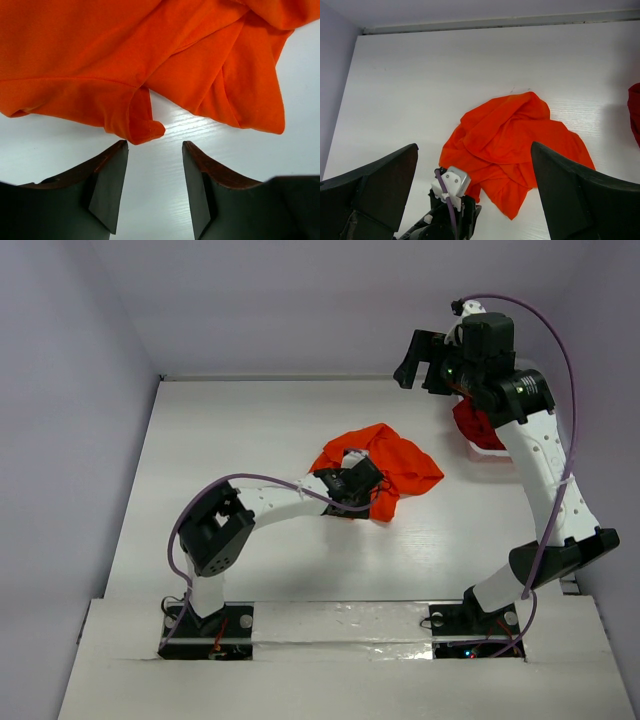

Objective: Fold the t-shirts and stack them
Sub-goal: Flatten out the tshirt

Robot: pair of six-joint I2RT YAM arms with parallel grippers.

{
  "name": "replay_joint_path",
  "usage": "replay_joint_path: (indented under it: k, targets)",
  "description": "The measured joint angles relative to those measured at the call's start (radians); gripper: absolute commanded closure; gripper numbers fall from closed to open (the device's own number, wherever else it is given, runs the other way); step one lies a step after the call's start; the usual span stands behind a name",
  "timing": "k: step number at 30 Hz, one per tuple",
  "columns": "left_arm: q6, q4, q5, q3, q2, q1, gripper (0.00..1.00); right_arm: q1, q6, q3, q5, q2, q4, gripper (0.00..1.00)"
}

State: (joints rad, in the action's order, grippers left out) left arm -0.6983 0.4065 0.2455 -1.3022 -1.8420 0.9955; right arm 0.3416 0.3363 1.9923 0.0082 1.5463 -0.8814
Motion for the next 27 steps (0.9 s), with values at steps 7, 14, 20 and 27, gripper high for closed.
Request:
replay_joint_path:
  k: [7,14,20,27]
  targets:
    - [-0.002,0.005,0.006,-0.002,-0.054,0.000,0.49,0.000,0.000,0.000,0.000,0.000,0.000,0.00]
    - [-0.010,0.010,0.021,-0.002,-0.063,0.000,0.72,0.000,0.000,0.000,0.000,0.000,0.000,0.00]
    - [-0.010,0.015,0.026,-0.003,-0.063,0.000,0.91,0.000,0.000,0.000,0.000,0.000,0.000,0.00]
    - [-0.010,0.029,0.029,-0.011,-0.063,0.000,1.00,0.000,0.000,0.000,0.000,0.000,0.000,0.00]
